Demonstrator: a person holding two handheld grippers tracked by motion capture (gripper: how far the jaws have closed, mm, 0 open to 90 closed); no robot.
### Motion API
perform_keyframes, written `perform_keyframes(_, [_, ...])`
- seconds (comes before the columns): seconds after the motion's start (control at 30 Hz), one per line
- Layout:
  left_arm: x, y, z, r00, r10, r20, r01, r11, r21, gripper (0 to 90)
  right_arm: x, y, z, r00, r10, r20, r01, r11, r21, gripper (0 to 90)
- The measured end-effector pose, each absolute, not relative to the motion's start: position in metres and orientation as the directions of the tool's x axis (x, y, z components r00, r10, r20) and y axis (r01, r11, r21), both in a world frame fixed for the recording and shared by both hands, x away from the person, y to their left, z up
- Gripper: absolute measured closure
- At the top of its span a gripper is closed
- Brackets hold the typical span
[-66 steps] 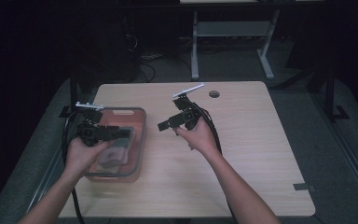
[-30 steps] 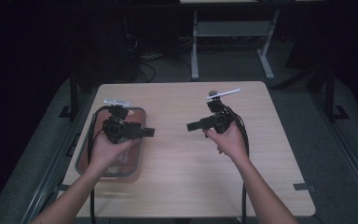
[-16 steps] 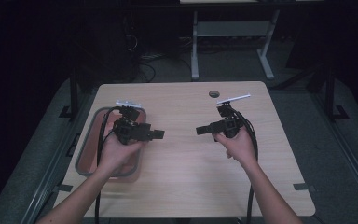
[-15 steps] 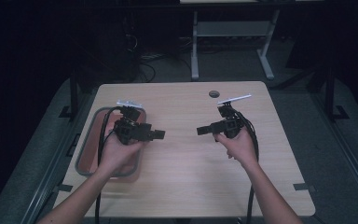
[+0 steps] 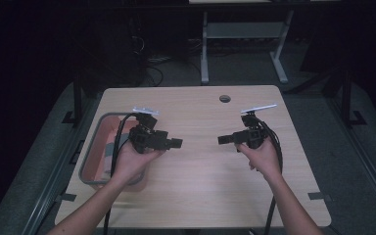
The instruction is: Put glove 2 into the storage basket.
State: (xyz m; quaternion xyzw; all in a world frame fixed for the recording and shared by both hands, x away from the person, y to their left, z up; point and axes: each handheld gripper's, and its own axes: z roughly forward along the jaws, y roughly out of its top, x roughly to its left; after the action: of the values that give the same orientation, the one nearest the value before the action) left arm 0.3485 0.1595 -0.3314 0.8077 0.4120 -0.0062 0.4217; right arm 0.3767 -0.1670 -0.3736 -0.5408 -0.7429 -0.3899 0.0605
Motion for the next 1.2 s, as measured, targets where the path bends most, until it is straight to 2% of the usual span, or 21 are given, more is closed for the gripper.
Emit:
perform_keyframes(0.63, [0.341, 0.132, -0.341, 0.692, 0.624, -0.364, 0.657, -0.336, 0.674, 23.0, 0.365, -0.206, -0.39, -0.355, 0.782, 0.513, 0.863, 0.063, 0.502, 38.8])
perform_keyframes(1.2, [0.331, 0.123, -0.35, 0.706, 0.602, -0.373, 0.649, -0.34, 0.681, 22.7, 0.356, -0.228, -0.402, -0.316, 0.801, 0.509, 0.875, 0.038, 0.483, 38.3])
